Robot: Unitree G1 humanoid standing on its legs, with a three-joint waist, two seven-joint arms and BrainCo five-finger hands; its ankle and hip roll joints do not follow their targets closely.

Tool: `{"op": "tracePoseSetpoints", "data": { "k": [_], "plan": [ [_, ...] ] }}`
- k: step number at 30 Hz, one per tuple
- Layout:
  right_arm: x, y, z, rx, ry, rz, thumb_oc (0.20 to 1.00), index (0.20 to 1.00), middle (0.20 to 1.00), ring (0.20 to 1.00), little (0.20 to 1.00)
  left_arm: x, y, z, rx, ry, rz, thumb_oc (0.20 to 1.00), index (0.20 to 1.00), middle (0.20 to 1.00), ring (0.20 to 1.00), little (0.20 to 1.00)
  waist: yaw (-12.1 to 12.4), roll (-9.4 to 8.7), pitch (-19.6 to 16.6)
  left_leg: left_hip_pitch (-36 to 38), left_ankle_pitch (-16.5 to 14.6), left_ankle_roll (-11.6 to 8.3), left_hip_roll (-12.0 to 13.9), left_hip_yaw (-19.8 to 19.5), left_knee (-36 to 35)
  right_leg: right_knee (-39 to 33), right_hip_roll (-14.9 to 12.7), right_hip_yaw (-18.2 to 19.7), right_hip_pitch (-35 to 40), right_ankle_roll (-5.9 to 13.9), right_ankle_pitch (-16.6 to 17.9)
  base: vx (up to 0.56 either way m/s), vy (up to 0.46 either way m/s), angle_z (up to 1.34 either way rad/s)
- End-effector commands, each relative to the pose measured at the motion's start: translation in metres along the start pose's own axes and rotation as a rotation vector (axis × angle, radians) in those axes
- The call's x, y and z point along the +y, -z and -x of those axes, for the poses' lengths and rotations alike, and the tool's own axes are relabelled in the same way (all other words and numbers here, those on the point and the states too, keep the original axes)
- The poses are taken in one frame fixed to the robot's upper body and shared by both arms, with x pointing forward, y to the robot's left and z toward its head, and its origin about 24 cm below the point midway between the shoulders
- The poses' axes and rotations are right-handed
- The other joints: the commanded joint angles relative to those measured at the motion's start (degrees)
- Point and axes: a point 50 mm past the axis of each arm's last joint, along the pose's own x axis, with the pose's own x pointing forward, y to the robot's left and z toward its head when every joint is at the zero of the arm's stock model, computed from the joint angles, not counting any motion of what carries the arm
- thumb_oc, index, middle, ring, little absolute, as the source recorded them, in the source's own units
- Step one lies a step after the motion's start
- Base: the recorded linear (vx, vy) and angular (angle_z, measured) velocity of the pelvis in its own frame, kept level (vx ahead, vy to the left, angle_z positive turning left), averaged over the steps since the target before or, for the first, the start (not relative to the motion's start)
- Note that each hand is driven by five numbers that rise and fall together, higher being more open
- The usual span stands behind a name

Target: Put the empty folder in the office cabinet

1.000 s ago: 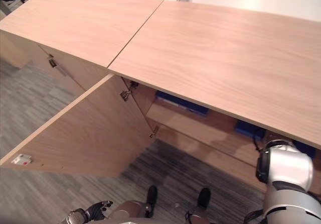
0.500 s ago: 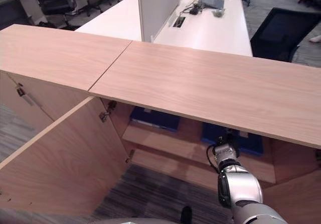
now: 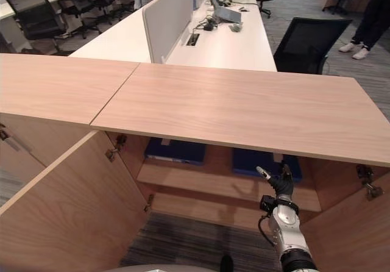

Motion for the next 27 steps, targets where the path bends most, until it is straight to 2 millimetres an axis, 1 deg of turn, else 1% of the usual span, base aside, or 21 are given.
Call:
{"op": "tracePoseSetpoints", "data": {
  "k": [1,2,3,6,7,8,11,16,17,18,19,24,25,27],
  "plan": [
    [0.004,-0.04,-0.018,-0.181,-0.108,0.172,0.2,0.2,0.2,0.2,0.2,0.006,-0.016,-0.005,-0.045,-0.012,-0.026,1.0,1.0,1.0,1.0,1.0,1.01,1.75,0.95,-3.46,-0.47,-2.14,1.04,-7.16,1.0,5.08,-0.03,-2.95,3.86,4.85,-5.81,0.0,0.0,0.0],
    [0.004,-0.04,-0.018,-0.181,-0.108,0.173,0.2,0.2,0.2,0.2,0.2,0.006,-0.016,-0.005,-0.045,-0.011,-0.025,1.0,1.0,1.0,1.0,1.0,1.0,1.78,0.92,-3.47,-0.47,-2.13,1.04,-7.17,1.0,5.1,-0.03,-2.96,3.85,4.85,-5.82,0.0,0.0,0.0],
    [0.0,-0.034,-0.018,-0.161,-0.129,0.277,0.2,0.2,0.2,0.2,0.2,0.005,-0.015,-0.004,-0.045,-0.008,-0.043,1.0,1.0,1.0,1.0,1.0,1.2,1.66,0.87,-3.58,-0.46,-2.06,0.98,-7.41,1.02,5.21,-0.04,-2.95,3.74,4.87,-5.81,0.0,0.0,0.0],
    [-0.009,-0.037,-0.021,-0.181,-0.143,0.452,0.2,0.2,0.2,0.2,0.2,0.005,-0.015,-0.004,-0.051,-0.002,-0.041,1.0,1.0,1.0,1.0,1.0,1.44,1.49,0.96,-3.9,-0.35,-1.99,0.98,-7.74,1.09,5.43,0.01,-2.92,3.46,4.91,-5.82,0.0,-0.001,0.01],
    [-0.009,-0.038,-0.021,-0.182,-0.143,0.454,0.2,0.2,0.2,0.2,0.2,0.005,-0.015,-0.004,-0.051,-0.002,-0.041,1.0,1.0,1.0,1.0,1.0,1.41,1.53,0.96,-3.92,-0.35,-1.99,0.98,-7.75,1.09,5.45,0.02,-2.93,3.44,4.91,-5.83,0.0,-0.016,0.06],
    [-0.014,-0.04,-0.024,-0.194,-0.159,0.591,0.2,0.2,0.2,0.2,0.2,0.008,-0.016,-0.004,-0.056,-0.001,-0.046,1.0,1.0,1.0,1.0,1.0,1.72,1.38,1.09,-4.16,-0.27,-1.93,0.99,-8.06,1.16,5.56,0.06,-2.94,3.28,4.9,-5.88,0.0,-0.019,0.06],
    [-0.021,-0.043,-0.028,-0.198,-0.173,0.724,0.2,0.2,0.2,0.2,0.2,0.008,-0.015,-0.003,-0.06,0.012,-0.068,1.0,1.0,1.0,1.0,1.0,2.31,1.01,1.35,-4.5,-0.23,-1.93,1.03,-8.46,1.29,5.81,0.1,-2.9,3.05,4.9,-5.98,-0.01,-0.017,0.05],
    [-0.028,-0.049,-0.038,-0.181,-0.206,0.851,0.2,0.2,0.2,0.2,0.2,0.016,-0.02,-0.003,-0.076,0.005,-0.068,1.0,1.0,1.0,1.0,1.0,3.18,0.48,2.38,-5.64,-0.02,-1.93,1.2,-9.4,1.85,6.47,0.01,-3.14,2.12,4.87,-6.17,-0.02,-0.015,0.03],
    [-0.027,-0.05,-0.038,-0.182,-0.206,0.851,0.2,0.2,0.2,0.2,0.2,0.016,-0.02,-0.003,-0.077,0.005,-0.066,1.0,1.0,1.0,1.0,1.0,3.12,0.51,2.4,-5.71,-0.03,-1.94,1.2,-9.42,1.89,6.51,0.0,-3.16,2.07,4.87,-6.18,-0.03,-0.016,0.03],
    [-0.031,-0.049,-0.041,-0.165,-0.2,0.876,0.2,0.2,0.2,0.2,0.2,0.017,-0.021,-0.002,-0.081,0.007,-0.074,1.0,1.0,1.0,1.0,1.0,3.4,0.4,2.77,-6.05,0.01,-1.92,1.14,-9.68,2.04,6.66,-0.01,-3.16,1.73,4.83,-6.19,-0.04,-0.027,0.09],
    [-0.033,-0.053,-0.045,-0.161,-0.198,0.9,0.2,0.2,0.2,0.2,0.2,0.018,-0.021,-0.002,-0.09,0.01,-0.082,1.0,1.0,1.0,1.0,1.0,3.85,0.2,3.36,-6.56,0.13,-1.9,1.09,-9.93,2.14,6.82,-0.06,-3.38,1.32,4.79,-6.25,-0.06,-0.041,0.13],
    [-0.037,-0.056,-0.051,-0.136,-0.177,0.899,0.2,0.2,0.2,0.2,0.2,0.023,-0.027,-0.001,-0.114,0.003,-0.09,1.0,1.0,1.0,1.0,1.0,4.7,0.07,5.42,-7.63,0.42,-1.79,1.09,-10.72,2.41,7.6,-0.08,-3.57,0.34,4.7,-6.57,-0.06,-0.033,0.17],
    [-0.04,-0.055,-0.054,-0.113,-0.165,0.905,0.2,0.2,0.2,0.2,0.2,0.026,-0.03,-0.001,-0.125,-0.004,-0.096,1.0,1.0,1.0,1.0,1.0,5.21,0.28,6.43,-8.25,0.61,-1.78,1.17,-10.95,2.64,8.09,-0.29,-3.8,-0.13,4.65,-6.74,-0.07,-0.026,0.19],
    [-0.043,-0.054,-0.056,-0.092,-0.157,0.92,0.2,0.2,0.2,0.2,0.2,0.029,-0.032,0.0,-0.133,-0.014,-0.101,1.0,1.0,1.0,1.0,1.0,5.49,0.45,7.43,-8.91,0.73,-1.75,1.18,-11.39,2.9,8.79,-0.44,-3.97,-0.83,4.58,-6.96,-0.07,-0.032,0.12]
  ]
}}
